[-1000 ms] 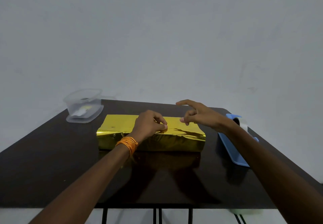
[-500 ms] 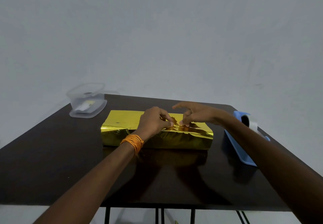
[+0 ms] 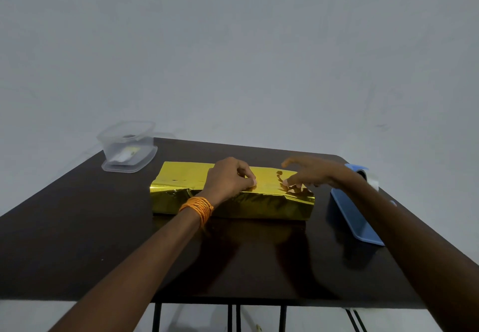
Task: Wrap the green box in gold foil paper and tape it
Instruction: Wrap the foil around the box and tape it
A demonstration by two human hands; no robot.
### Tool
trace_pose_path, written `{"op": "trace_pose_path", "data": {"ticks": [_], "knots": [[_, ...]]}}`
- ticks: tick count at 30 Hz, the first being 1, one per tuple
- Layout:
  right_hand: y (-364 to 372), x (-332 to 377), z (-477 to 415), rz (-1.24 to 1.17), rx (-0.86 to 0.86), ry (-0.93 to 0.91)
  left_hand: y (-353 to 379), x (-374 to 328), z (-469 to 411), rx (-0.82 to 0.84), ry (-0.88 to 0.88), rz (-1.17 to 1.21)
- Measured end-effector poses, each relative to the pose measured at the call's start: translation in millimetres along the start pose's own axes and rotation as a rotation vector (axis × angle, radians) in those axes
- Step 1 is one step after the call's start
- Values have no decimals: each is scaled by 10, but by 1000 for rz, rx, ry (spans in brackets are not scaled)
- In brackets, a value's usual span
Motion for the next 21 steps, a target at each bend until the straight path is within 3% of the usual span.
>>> {"op": "trace_pose_path", "data": {"ticks": [3, 6, 12, 21], "knots": [[99, 37, 39, -126, -301, -47, 19, -47, 7, -35, -14, -73], [421, 183, 74, -188, -450, -73, 37, -92, 19, -63, -20, -167], [726, 19, 155, -157, -538, 105, -6, -118, 11, 3, -63, -169], [690, -146, 141, -313, -488, 147, -13, -128, 21, 52, -84, -151]]}}
Point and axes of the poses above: each hand's wrist, its own z-axis away from the middle knuckle, its own y-axis out of the palm, x = y × z, the point moved 2 cm from there along -z, towards the middle knuckle, and after that the axes turned 6 degrees about -x, right-handed, at the moved point
